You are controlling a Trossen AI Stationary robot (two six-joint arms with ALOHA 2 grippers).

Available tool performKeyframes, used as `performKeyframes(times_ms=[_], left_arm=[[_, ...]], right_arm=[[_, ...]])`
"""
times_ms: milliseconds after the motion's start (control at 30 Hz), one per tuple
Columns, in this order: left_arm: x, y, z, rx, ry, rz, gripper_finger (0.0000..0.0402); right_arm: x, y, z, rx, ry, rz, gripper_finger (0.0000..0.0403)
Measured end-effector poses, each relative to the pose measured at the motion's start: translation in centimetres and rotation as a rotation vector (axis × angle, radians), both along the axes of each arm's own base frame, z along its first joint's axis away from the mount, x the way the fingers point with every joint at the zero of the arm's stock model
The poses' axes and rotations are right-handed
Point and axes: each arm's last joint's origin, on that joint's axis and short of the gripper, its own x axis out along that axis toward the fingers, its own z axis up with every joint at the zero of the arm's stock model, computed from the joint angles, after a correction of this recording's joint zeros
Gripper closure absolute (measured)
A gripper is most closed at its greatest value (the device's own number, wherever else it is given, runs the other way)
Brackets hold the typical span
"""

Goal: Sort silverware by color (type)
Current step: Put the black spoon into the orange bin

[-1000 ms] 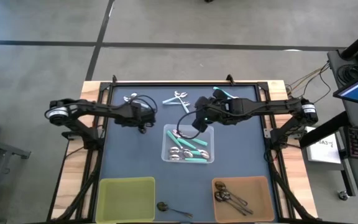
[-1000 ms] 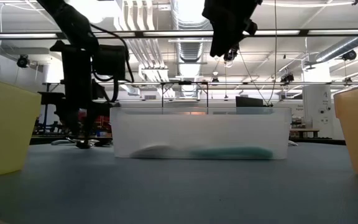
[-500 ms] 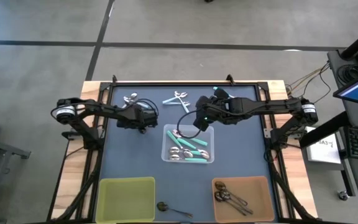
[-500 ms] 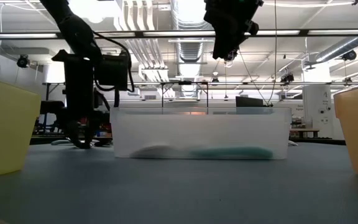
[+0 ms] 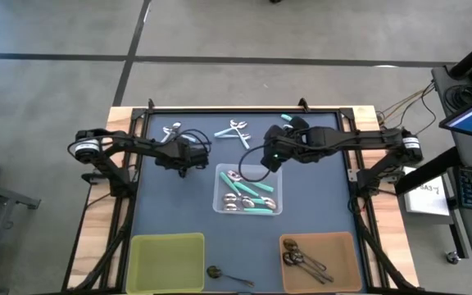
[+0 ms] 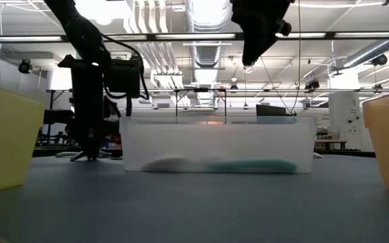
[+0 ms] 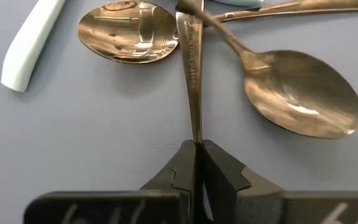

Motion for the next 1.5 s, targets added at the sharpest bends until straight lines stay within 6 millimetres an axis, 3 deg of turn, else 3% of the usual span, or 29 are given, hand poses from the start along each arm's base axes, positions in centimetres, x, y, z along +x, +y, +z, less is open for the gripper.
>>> performKeyframes(times_ms=[233, 533, 767, 933, 1133, 1300, 1500], left_arm=[[-0.7, -0.8, 2.3, -0.055, -0.032, -0.107, 0.0400], [-2.1, -2.1, 9.6, 0.083, -0.345, -0.290, 0.0401], [-3.0, -3.6, 15.7, 0.235, -0.747, -0.591, 0.0401], [-3.8, -4.9, 19.0, 0.310, -1.010, -0.710, 0.0401], [-4.1, -7.2, 20.9, 0.325, -1.192, -0.838, 0.0401], [-3.9, -8.7, 21.9, 0.336, -1.310, -0.896, 0.0401], [-3.3, -9.1, 23.1, 0.403, -1.447, -0.887, 0.0401]], right_arm=[[-2.3, 0.1, 2.6, 0.001, -0.103, -0.005, 0.0255], [-2.9, 0.1, 4.4, 0.016, -0.292, -0.041, 0.0259], [0.0, 0.4, 3.4, 0.154, -0.427, 0.066, 0.0262], [2.5, 1.0, 3.8, 0.255, -0.616, 0.191, 0.0271], [4.5, 1.4, 5.2, 0.291, -0.849, 0.302, 0.0277], [4.7, 1.5, 6.2, 0.294, -0.963, 0.331, 0.0273], [4.9, 1.8, 7.5, 0.342, -1.101, 0.414, 0.0248]])
